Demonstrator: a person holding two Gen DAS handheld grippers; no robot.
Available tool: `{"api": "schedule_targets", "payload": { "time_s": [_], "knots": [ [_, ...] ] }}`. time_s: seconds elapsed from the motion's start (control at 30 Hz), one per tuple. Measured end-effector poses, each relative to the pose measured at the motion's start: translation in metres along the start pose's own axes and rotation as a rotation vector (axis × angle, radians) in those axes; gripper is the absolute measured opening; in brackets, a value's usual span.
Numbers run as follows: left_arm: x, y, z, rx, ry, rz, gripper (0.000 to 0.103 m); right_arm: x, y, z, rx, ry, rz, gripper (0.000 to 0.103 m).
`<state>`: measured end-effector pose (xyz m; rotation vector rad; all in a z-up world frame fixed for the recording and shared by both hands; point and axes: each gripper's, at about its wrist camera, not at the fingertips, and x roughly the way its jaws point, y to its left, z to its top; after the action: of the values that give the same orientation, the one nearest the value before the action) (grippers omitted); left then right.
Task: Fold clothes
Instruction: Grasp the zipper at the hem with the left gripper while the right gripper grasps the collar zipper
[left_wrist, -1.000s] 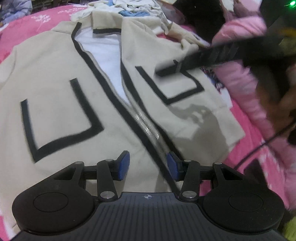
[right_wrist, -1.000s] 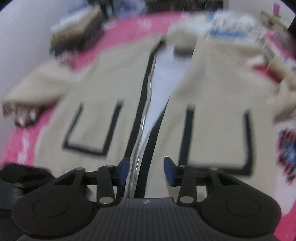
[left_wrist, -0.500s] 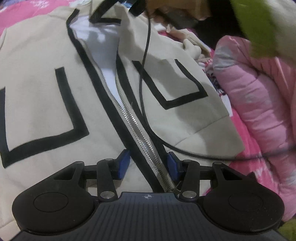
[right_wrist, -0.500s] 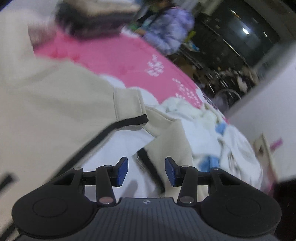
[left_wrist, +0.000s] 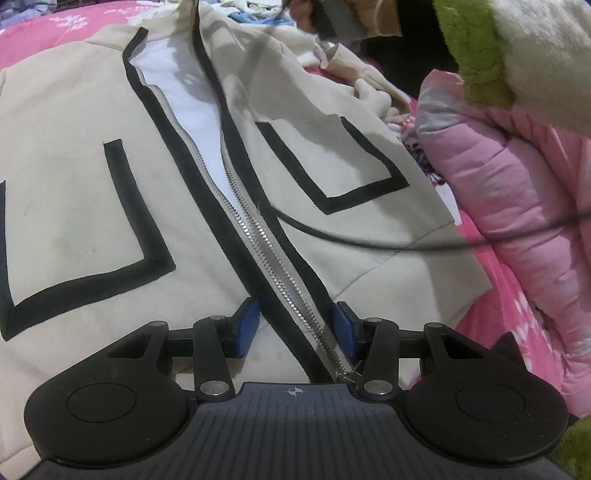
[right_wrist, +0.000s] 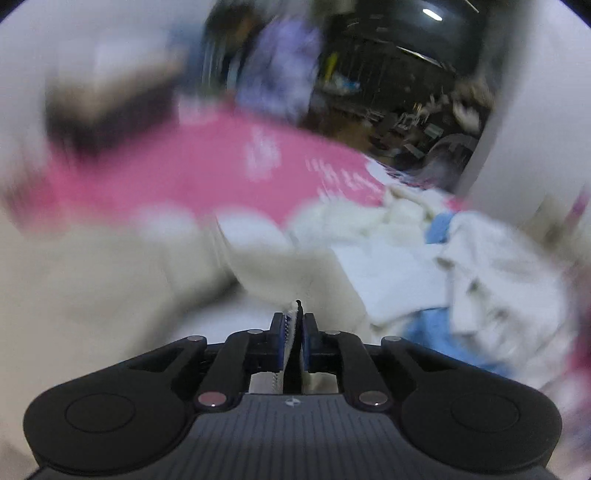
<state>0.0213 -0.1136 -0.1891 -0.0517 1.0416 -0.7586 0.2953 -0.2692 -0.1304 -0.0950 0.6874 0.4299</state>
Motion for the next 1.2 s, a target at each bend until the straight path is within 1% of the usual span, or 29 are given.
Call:
{"api": "schedule_targets", "payload": {
  "time_s": [0.03, 0.13, 0.23, 0.27, 0.37, 0.5, 0.6, 0.7, 0.8, 0.83, 0.9, 0.97, 1.0, 1.03, 1.1, 1.17, 1.2],
  "knots": [
    [0.0, 0.0, -0.001, 0.002, -0.005, 0.001, 0.044, -0.011, -0.01, 0.004, 0.096, -0.041, 0.063, 0.01],
    [-0.002, -0.003, -0.003, 0.017, -0.017, 0.008, 0.044, -0.027, -0.043, 0.01, 0.368, -0.122, 0.257, 0.011],
    [-0.003, -0.005, -0.004, 0.028, -0.026, 0.018, 0.044, -0.015, -0.067, 0.008, 0.558, -0.15, 0.388, 0.011],
    [-0.003, -0.006, -0.005, 0.03, -0.028, 0.021, 0.044, -0.007, -0.071, 0.007, 0.586, -0.144, 0.401, 0.011],
    [-0.004, -0.01, -0.006, 0.04, -0.034, 0.035, 0.044, 0.022, -0.076, 0.001, 0.642, -0.113, 0.414, 0.011],
    [-0.004, -0.016, -0.007, 0.072, -0.037, 0.058, 0.044, 0.058, -0.056, -0.005, 0.594, -0.041, 0.406, 0.011],
    [-0.004, -0.022, -0.007, 0.097, -0.037, 0.074, 0.044, 0.078, -0.041, -0.01, 0.555, -0.001, 0.379, 0.013],
    [-0.003, -0.026, -0.006, 0.109, -0.031, 0.081, 0.044, 0.093, -0.036, -0.017, 0.525, 0.037, 0.333, 0.014],
    [-0.003, -0.028, -0.004, 0.118, -0.022, 0.088, 0.044, 0.115, -0.024, -0.027, 0.484, 0.139, 0.303, 0.013],
    [-0.003, -0.029, -0.004, 0.121, -0.019, 0.09, 0.044, 0.115, -0.019, -0.028, 0.46, 0.144, 0.284, 0.015],
    [-0.003, -0.03, -0.003, 0.128, -0.013, 0.095, 0.044, 0.111, -0.014, -0.022, 0.47, 0.15, 0.265, 0.019],
    [-0.003, -0.032, -0.002, 0.134, -0.007, 0.099, 0.044, 0.103, -0.018, -0.014, 0.514, 0.143, 0.27, 0.03],
    [-0.003, -0.033, -0.002, 0.137, -0.004, 0.101, 0.044, 0.095, -0.022, -0.01, 0.536, 0.129, 0.276, 0.041],
    [-0.003, -0.033, -0.001, 0.14, 0.0, 0.104, 0.044, 0.088, -0.025, -0.005, 0.559, 0.116, 0.282, 0.049],
    [-0.002, -0.035, -0.001, 0.146, 0.003, 0.108, 0.044, 0.061, -0.034, 0.004, 0.577, 0.05, 0.299, 0.055],
    [-0.002, -0.036, -0.002, 0.151, -0.004, 0.113, 0.044, 0.033, -0.044, 0.014, 0.592, -0.019, 0.316, 0.056],
    [-0.002, -0.036, -0.002, 0.154, -0.008, 0.115, 0.044, 0.012, -0.05, 0.015, 0.607, -0.053, 0.323, 0.056]
  ]
}}
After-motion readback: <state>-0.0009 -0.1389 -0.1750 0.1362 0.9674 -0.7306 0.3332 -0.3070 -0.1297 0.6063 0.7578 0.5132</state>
